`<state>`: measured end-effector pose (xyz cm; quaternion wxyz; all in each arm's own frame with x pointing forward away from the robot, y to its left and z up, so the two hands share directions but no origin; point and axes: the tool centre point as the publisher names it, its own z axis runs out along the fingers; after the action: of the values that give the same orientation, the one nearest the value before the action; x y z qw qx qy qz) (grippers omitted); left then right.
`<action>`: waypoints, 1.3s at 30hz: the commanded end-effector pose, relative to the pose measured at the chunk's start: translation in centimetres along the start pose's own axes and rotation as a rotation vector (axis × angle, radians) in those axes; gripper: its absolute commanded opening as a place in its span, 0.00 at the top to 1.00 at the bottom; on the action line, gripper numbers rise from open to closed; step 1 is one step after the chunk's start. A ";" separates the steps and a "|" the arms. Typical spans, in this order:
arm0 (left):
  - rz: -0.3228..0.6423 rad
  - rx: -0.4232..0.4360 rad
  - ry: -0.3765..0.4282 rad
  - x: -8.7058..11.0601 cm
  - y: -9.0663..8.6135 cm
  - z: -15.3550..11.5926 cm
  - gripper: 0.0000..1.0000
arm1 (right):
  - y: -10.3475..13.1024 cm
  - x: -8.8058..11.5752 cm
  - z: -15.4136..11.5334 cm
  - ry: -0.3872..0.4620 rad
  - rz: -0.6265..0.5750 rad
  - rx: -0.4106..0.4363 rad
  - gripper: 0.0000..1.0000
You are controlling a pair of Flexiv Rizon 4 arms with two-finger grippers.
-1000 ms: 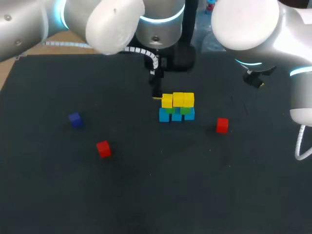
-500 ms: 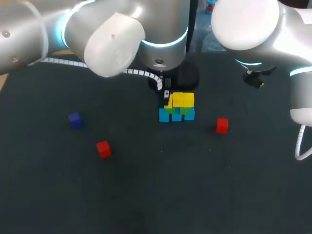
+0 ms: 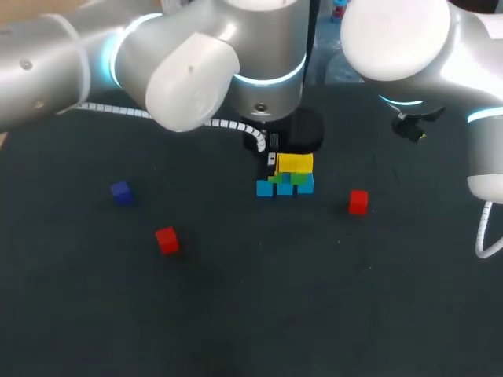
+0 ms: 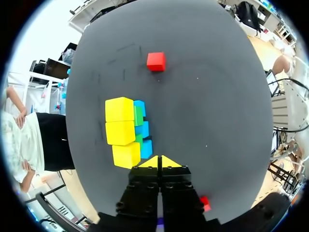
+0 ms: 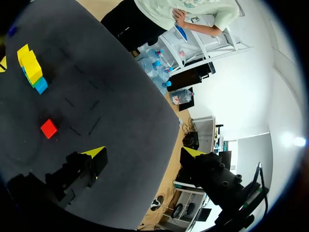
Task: Place the blue cubes, place green cubes on the blue cubes, place the yellow cubes on the green cubes, then place the red cubes on the yellow cubes, and place purple cube on the red cubes.
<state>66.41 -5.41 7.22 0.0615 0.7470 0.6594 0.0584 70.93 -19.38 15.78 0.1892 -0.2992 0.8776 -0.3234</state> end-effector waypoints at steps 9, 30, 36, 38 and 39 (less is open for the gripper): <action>-0.022 0.005 -0.008 -0.2 0.9 1.9 1.00 | 0.0 0.1 0.1 -0.004 0.001 0.001 0.00; -0.022 0.015 -0.014 -0.7 1.1 3.0 1.00 | 0.0 0.1 0.1 -0.004 0.001 0.001 0.00; -0.023 -0.001 -0.020 -0.8 1.4 3.3 1.00 | 0.0 0.1 0.1 -0.004 0.001 0.001 0.00; -0.021 -0.006 -0.025 -0.8 1.5 3.3 1.00 | 0.0 0.1 0.1 -0.004 0.001 0.001 0.00; -0.020 -0.007 -0.026 -0.8 1.5 3.2 1.00 | 0.0 0.1 0.1 -0.004 0.001 0.001 0.00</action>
<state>68.21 -6.48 4.33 0.0731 0.7401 0.6666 0.0508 70.93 -19.38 15.78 0.1892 -0.2992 0.8776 -0.3234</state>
